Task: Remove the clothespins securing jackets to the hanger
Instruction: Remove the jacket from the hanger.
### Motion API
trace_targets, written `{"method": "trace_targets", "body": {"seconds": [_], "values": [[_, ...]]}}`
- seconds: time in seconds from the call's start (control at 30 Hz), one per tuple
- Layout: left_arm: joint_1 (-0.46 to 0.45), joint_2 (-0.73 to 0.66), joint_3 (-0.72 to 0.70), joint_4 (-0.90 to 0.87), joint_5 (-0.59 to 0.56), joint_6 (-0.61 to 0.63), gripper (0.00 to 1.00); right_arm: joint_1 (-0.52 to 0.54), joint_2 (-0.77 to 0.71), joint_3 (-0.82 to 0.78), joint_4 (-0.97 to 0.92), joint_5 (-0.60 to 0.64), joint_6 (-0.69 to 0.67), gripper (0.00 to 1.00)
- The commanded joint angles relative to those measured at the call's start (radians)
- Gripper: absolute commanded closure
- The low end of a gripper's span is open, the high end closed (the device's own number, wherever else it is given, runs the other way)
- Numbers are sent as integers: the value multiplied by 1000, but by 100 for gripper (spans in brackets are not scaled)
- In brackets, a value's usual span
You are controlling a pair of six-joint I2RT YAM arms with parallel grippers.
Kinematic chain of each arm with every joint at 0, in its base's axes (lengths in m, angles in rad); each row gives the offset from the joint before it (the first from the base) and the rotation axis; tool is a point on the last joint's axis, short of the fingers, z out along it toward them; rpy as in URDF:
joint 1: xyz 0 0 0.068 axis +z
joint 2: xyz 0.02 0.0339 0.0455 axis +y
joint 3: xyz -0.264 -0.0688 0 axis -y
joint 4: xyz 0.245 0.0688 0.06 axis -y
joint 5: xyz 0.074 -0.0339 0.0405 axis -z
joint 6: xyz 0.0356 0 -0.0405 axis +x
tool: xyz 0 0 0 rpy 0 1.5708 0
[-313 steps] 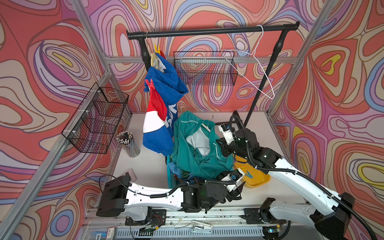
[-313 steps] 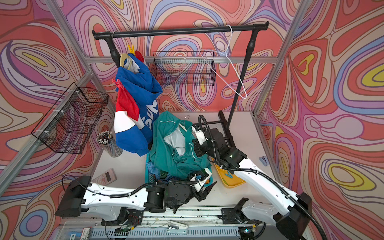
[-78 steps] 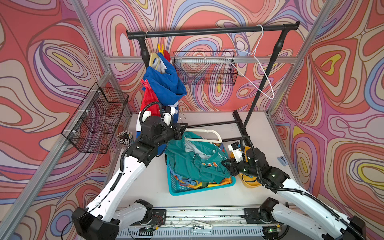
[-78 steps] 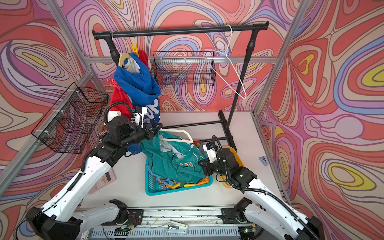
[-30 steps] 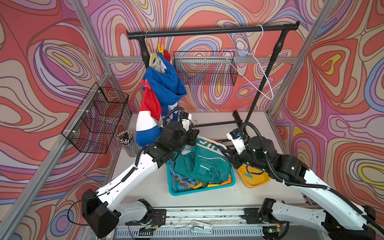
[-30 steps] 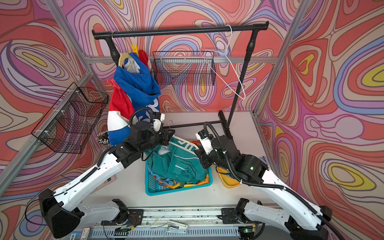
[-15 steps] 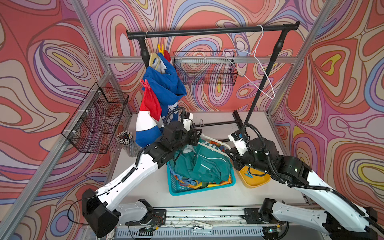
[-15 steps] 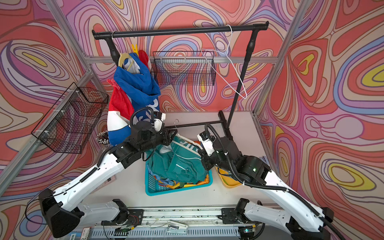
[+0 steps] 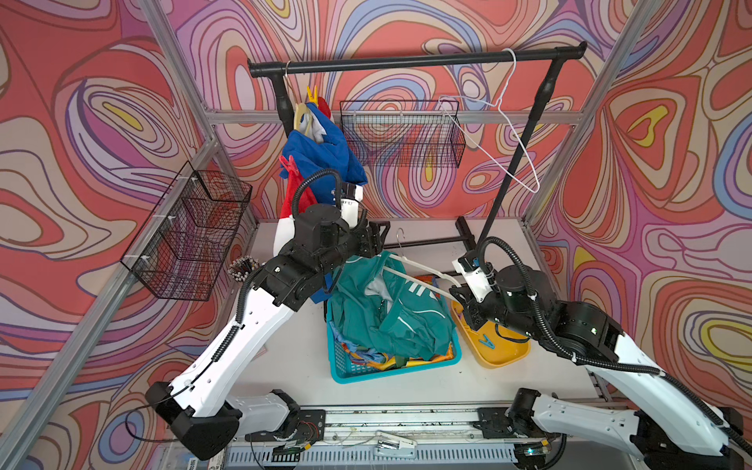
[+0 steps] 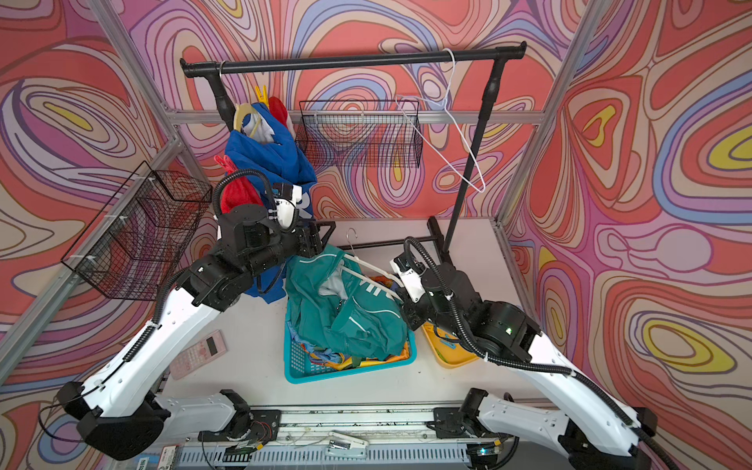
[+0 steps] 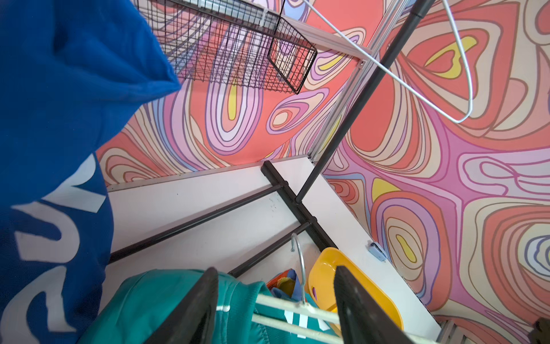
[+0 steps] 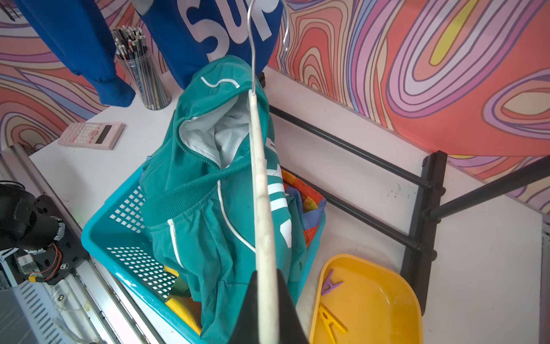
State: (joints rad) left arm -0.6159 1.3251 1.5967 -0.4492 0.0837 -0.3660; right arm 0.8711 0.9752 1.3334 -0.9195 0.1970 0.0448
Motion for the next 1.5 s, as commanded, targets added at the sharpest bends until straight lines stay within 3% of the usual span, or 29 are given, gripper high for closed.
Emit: {"method": "trace_targets", "body": {"seconds": [0.0, 0.17, 0.33, 0.43, 0.7, 0.9, 1.03, 1.47], "values": [[2, 80, 69, -138, 59, 20, 39, 1, 8, 37, -10, 16, -31, 100], [2, 152, 142, -196, 83, 10, 46, 8, 15, 47, -45, 30, -29, 100], [2, 191, 193, -245, 34, 19, 60, 26, 40, 66, -80, 67, -34, 100], [2, 220, 230, -276, 14, 33, 62, 47, 61, 73, -92, 101, -39, 100], [2, 288, 332, -369, -36, 77, 75, 149, 146, 119, -152, 296, -33, 100], [22, 309, 356, -440, -35, 104, 70, 191, 190, 135, -173, 426, -28, 100], [71, 344, 387, -510, 52, 86, 70, 220, 205, 132, -167, 489, -31, 100], [80, 356, 381, -486, 148, 88, 68, 240, 214, 118, -159, 519, -26, 100]]}}
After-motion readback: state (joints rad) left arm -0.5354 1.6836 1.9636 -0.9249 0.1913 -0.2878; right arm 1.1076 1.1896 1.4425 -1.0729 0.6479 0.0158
